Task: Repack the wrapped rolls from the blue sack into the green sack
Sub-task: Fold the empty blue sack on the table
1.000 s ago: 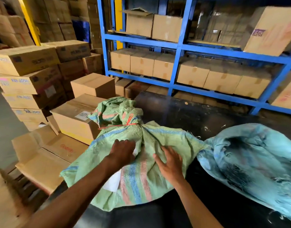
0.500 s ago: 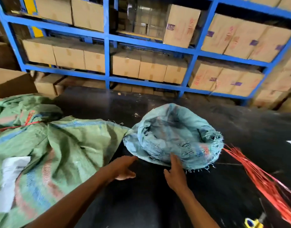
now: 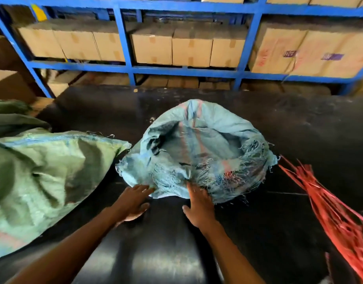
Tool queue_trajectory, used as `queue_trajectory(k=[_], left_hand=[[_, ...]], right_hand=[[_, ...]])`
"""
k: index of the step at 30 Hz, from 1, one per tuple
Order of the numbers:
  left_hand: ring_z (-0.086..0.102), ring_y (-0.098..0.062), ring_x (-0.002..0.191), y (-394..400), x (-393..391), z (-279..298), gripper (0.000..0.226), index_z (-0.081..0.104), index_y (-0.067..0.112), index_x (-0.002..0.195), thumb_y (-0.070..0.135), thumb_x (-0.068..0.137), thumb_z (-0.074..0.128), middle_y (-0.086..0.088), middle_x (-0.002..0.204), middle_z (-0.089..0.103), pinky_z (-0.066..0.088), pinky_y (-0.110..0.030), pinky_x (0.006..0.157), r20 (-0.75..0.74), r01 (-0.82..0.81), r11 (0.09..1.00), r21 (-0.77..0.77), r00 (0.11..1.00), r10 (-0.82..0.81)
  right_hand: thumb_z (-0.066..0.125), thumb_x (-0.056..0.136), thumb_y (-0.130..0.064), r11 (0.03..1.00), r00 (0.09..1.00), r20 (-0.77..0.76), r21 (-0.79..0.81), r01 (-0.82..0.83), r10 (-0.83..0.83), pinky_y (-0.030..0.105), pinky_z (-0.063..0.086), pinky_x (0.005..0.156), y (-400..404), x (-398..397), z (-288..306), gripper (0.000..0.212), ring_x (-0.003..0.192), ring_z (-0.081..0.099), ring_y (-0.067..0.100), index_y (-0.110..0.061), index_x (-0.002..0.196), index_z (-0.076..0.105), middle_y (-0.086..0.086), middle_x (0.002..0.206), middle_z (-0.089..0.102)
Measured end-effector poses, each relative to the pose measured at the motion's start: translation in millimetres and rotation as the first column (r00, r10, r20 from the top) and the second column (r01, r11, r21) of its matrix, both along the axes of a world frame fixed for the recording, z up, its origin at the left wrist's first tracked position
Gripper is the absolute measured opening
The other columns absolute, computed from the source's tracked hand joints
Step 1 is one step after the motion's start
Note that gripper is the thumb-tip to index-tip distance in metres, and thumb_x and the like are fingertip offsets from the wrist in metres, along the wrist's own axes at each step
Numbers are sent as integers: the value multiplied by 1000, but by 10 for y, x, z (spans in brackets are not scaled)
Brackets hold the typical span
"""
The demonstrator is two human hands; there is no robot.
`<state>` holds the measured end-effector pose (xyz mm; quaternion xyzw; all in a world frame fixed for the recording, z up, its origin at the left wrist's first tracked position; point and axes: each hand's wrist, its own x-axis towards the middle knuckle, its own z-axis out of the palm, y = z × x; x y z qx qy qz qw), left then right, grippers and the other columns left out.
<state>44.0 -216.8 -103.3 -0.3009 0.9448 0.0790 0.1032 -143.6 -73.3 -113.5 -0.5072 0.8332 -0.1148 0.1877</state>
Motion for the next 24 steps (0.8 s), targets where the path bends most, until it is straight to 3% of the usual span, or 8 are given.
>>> queue_trajectory(k=[4,7,10,14,17,19,21,24], left_hand=[[66,-25,96,376,104,60,36,58,31,121,27,85,56,-1,109,67,49,-26,79,-96,58,998,-1,994,-58],[60,-25,110,846,52,87,33,56,29,119,33,87,52,1,121,62,49,-30,88,-60,89,990,109,995,-83],[56,-20,116,1202,82,159,43,52,26,130,41,90,53,1,127,60,47,-32,96,-121,163,951,264,983,-135],[58,-14,105,1298,364,317,27,62,21,114,22,89,54,4,113,64,52,-32,84,-445,328,944,28,850,-282],[44,-19,126,1130,596,407,53,54,19,129,29,77,61,4,133,52,38,-31,101,-616,81,995,61,787,-27],[21,-21,141,886,763,312,75,22,33,148,40,78,49,-4,150,36,22,-36,110,-465,72,994,-84,879,-103],[-3,-15,145,792,909,185,75,-19,54,139,52,81,30,-1,158,16,12,-41,117,-162,87,995,-53,982,-95],[-12,-14,144,1002,1025,69,57,-16,52,134,48,92,22,4,159,-1,3,-39,121,-54,79,977,198,996,-69]], right_hand=[[56,89,-38,1000,990,-137,8,-17,18,42,26,107,-12,17,66,67,133,32,31,-21,146,25,3,148,35],[56,90,-27,997,981,-180,33,-69,73,42,26,110,23,1,136,61,133,31,34,-21,144,29,3,147,36],[60,89,-21,985,975,-185,142,-95,121,46,14,117,171,-52,187,73,142,16,38,-17,149,20,5,157,15],[58,85,-15,982,954,-255,-55,-178,159,44,-6,116,475,94,184,92,146,-8,33,-21,152,-3,7,158,-18],[62,68,-28,896,865,-341,-119,-427,367,46,16,114,667,374,164,88,143,23,29,-23,148,25,9,156,25],[72,51,-41,896,838,-356,-2,-443,414,47,44,98,758,545,67,78,123,55,26,-26,124,50,4,131,59],[77,49,-35,921,856,-357,35,-388,374,44,46,95,842,685,29,59,107,65,21,-29,105,61,-5,111,68],[78,50,-21,945,858,-408,35,-325,311,40,30,88,984,807,78,34,86,68,18,-28,82,66,-7,88,69]])
